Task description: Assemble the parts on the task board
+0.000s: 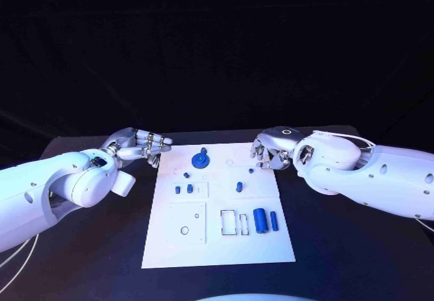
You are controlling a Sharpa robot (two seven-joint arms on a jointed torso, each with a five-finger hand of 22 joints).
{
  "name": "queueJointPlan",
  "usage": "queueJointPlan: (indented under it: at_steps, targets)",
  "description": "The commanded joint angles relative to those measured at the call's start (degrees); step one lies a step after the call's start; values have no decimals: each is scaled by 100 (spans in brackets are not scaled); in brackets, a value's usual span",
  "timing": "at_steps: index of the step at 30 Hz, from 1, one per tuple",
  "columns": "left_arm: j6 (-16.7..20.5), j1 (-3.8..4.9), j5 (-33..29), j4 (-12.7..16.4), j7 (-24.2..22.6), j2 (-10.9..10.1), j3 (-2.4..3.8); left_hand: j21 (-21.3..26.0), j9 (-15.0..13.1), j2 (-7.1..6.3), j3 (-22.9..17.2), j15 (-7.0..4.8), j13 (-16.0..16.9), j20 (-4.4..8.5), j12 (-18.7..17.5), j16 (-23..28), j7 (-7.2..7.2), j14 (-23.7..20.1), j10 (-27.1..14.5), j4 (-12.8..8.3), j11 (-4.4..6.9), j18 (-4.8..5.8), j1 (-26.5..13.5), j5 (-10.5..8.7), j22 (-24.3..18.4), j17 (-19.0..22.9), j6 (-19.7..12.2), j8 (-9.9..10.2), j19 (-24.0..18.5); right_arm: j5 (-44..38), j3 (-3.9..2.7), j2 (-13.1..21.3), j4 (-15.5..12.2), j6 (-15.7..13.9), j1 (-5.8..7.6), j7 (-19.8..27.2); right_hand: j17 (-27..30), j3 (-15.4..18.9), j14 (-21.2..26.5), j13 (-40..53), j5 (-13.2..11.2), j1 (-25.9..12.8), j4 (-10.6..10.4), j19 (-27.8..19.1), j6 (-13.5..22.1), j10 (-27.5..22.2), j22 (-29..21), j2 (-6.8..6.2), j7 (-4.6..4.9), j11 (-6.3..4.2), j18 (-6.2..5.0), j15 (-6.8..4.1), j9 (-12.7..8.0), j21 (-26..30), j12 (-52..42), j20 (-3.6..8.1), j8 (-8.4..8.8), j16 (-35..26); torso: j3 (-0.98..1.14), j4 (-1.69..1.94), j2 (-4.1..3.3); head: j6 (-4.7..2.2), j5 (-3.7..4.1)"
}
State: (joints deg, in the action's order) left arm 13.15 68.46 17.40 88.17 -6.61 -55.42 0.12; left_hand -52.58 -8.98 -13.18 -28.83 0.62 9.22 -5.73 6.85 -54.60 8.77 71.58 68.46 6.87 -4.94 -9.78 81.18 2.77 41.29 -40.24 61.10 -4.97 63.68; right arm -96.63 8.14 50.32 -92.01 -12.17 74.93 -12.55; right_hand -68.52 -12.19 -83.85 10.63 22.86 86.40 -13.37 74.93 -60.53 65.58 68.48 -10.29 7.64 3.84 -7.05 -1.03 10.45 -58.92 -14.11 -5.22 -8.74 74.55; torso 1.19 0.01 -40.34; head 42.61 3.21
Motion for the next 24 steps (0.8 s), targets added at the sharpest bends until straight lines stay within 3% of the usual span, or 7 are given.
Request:
queueJointPlan:
  at_steps: [1, 7, 11, 16, 20, 24]
  targets:
    - [-127, 9, -1204, 63, -636, -24, 0, 36, 10, 62, 41, -2, 8, -3, 21, 41, 25, -36, 18, -2, -8, -43, -8, 0, -18, 16, 15, 20, -27, -632, 0, -74, 30, 183, -62, -279, -10, -51, -243, -22, 36, -6, -12, 34, -18, 49, 20, -78, 38, 10, 64, 37, -13, -34, 60, -1, 52, 35, 7, -7, -2, 20, -3]
    - [-109, 9, -1331, 101, -755, -45, -1, 84, 18, 81, 78, -9, 26, 2, 51, 54, 17, -37, 39, -21, 2, -48, 16, 0, -64, 37, 9, 27, -28, -726, 2, -187, 72, 194, -153, -312, -2, -77, -233, -66, 37, -50, -23, 9, 27, 19, 21, -145, 69, 43, 58, 70, -37, -6, 148, -13, 126, 37, 8, 8, -10, 29, -28]
    - [-110, 9, -1401, 120, -790, -59, -1, 103, 21, 84, 89, -9, 29, 3, 54, 66, 18, -43, 37, -23, 1, -51, 17, 0, -83, 53, 4, 30, -32, -749, 3, -255, 110, 186, -199, -306, -14, -87, -233, -78, 35, -57, -22, 6, 38, 9, 30, -161, 76, 52, 58, 81, -43, -10, 173, -16, 145, 49, 7, -2, -6, 42, -52]
    - [-113, 9, -1431, 140, -797, -62, -1, 129, 25, 95, 100, -10, 34, 5, 59, 80, 18, -52, 29, -36, 2, -54, 35, 1, -109, 73, -2, 35, -37, -757, 3, -322, 169, 171, -247, -271, -55, -152, -239, -94, 30, -29, -3, 24, 1, 41, 79, -128, 67, 48, 66, 82, -42, -60, 198, -20, 155, 85, 8, 7, -6, 46, -39]
    - [-113, 10, -1440, 169, -792, -66, -1, 148, 30, 103, 112, -10, 38, 6, 63, 86, 23, -55, 19, -46, -1, -55, 49, 0, -126, 82, -9, 41, -37, -759, 3, -376, 212, 173, -293, -245, -88, -326, -241, -125, -176, 54, 63, 33, -88, 110, 137, -50, 43, 30, 68, 66, -35, -103, 243, -12, 161, 120, 15, -3, -9, 61, -69]
    - [-110, 10, -1439, 184, -783, -74, -1, 163, 33, 108, 119, -9, 40, 7, 64, 91, 29, -58, 11, -53, -4, -56, 58, 0, -140, 90, -17, 46, -38, -760, 3, -409, 260, 184, -316, -239, -127, -430, -249, -141, -229, 72, 92, 47, -149, 152, 183, -9, 23, 15, 74, 61, -26, -148, 265, 1, 158, 156, 14, -5, -8, 71, -62]
